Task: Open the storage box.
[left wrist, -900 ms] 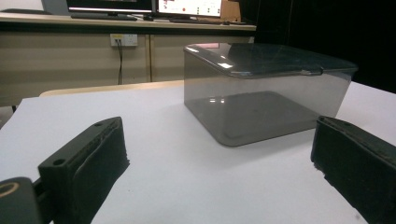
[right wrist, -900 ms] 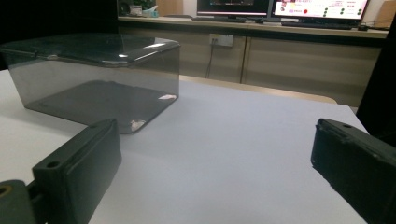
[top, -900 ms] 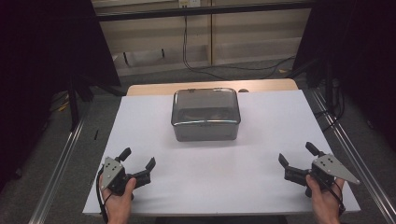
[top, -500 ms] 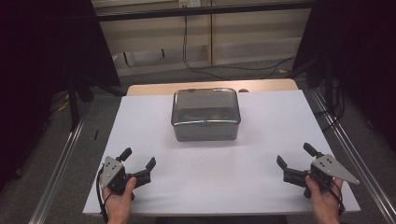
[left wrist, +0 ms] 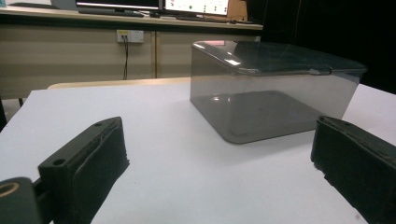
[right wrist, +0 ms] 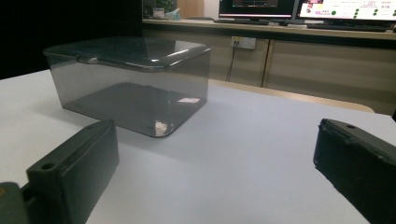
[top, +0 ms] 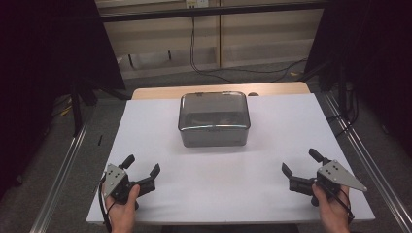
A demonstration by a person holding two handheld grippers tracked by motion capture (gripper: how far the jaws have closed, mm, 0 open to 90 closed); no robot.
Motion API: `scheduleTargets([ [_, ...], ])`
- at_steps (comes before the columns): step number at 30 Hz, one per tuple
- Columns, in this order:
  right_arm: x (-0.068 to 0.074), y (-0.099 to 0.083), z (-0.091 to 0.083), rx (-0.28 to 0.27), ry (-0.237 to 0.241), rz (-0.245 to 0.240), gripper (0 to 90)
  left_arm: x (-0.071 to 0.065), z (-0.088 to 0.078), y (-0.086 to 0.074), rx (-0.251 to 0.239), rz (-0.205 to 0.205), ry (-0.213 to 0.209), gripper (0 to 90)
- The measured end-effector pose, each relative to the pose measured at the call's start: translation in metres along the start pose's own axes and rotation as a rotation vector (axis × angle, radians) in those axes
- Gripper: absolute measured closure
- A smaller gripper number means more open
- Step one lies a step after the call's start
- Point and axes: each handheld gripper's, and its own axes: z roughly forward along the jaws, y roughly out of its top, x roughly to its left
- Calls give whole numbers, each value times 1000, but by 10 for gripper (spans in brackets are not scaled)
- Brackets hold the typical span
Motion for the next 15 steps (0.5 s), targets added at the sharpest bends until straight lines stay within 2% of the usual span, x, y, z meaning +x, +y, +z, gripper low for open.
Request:
scheduleTargets([
  [5, 2, 0, 5, 4, 0, 13, 0, -1, 1, 0, 9, 1, -3, 34],
  [7, 3, -1, 9, 9, 22, 20, 0, -2, 2, 0, 12, -3, 0, 34],
  [15, 10, 0, 15, 13, 47, 6, 0, -3, 2, 0, 21, -2, -12, 34],
])
